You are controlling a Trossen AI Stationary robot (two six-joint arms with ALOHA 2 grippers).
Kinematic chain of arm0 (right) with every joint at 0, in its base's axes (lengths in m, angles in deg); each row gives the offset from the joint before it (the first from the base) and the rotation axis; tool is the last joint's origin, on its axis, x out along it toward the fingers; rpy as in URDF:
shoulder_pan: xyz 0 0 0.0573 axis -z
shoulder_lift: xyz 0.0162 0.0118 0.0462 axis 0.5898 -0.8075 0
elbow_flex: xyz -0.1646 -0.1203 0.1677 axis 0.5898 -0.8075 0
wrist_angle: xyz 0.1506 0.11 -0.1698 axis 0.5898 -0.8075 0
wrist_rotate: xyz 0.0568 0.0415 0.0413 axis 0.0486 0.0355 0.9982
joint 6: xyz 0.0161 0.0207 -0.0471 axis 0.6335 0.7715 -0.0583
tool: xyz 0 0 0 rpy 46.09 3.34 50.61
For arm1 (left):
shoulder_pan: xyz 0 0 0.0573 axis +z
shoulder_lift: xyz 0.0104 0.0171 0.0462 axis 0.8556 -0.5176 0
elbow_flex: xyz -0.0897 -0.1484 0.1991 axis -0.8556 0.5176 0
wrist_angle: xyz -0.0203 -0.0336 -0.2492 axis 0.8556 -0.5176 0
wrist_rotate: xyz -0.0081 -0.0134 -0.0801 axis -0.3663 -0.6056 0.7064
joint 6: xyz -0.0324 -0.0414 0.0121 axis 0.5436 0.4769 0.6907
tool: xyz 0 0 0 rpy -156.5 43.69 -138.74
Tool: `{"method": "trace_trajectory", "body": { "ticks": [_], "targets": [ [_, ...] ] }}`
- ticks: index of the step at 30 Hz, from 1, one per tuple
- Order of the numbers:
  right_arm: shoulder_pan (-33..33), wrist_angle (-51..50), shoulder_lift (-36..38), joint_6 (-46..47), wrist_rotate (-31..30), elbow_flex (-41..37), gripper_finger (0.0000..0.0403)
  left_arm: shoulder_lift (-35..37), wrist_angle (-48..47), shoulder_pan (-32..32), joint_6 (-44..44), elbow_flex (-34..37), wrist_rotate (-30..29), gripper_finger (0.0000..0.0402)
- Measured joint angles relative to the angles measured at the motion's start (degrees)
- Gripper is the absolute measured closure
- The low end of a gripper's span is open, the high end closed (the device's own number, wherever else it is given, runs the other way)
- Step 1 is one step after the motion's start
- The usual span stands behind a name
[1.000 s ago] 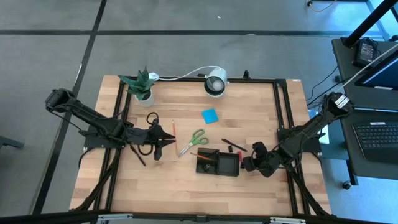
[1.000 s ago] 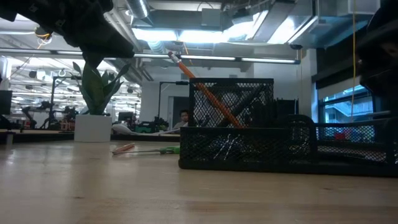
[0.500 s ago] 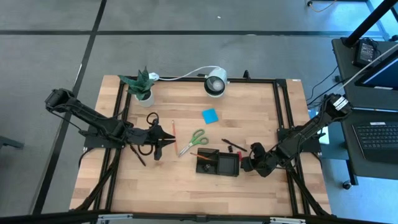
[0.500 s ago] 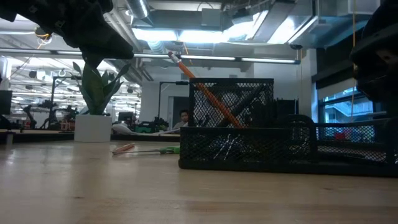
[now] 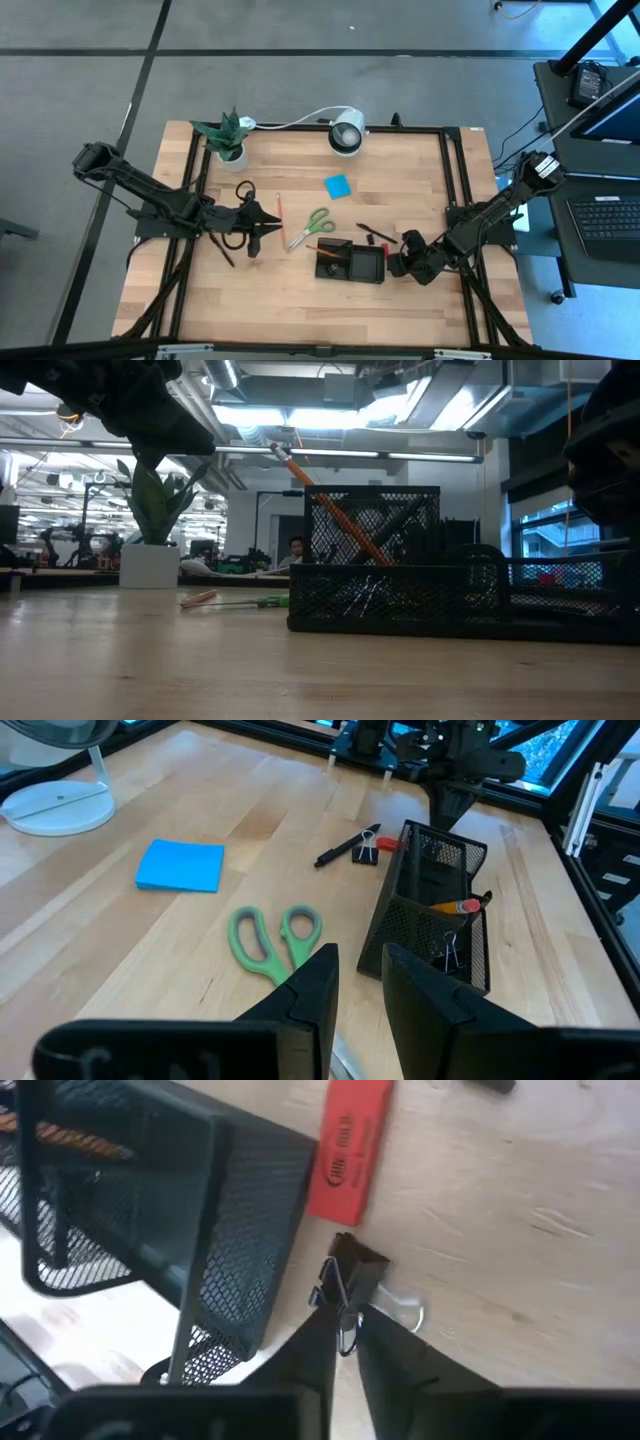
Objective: Pick and place office supplies into organizer
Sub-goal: Put the bottom binder clip into the desk organizer
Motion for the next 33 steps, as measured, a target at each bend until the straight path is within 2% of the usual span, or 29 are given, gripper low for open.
{"method": "trace_trajectory", "body": {
  "ticks": [5, 16, 21, 27, 30, 33],
  "targets": [
    [0.00, 0.45, 0.09, -0.46, -0.38, 0.09, 0.0395, 0.00, 0.00, -0.01, -0.02, 0.00, -0.02, 0.0327],
    [0.00, -2.18, 0.06, -3.38, 0.14, 1.34, 0.0398, 0.00, 0.01, -0.01, -0.02, 0.00, -0.07, 0.0327],
    [-0.02, -14.22, -0.05, -3.44, 3.05, 6.28, 0.0399, 0.00, 0.02, -0.01, -0.02, 0.00, -0.31, 0.0327],
    [-0.04, -32.39, -0.05, -4.52, 3.73, 16.81, 0.0399, 0.00, 0.00, -0.02, -0.02, 0.00, -0.31, 0.0327],
    [-0.07, -39.23, -0.05, -5.29, 1.40, 22.76, 0.0399, 0.00, 0.00, -0.02, -0.04, 0.00, -0.31, 0.0327],
    [-0.06, -41.65, -0.05, -10.71, -3.53, 28.00, 0.0399, 0.00, 0.00, -0.01, -0.04, 0.00, -0.31, 0.0327]
  ]
}}
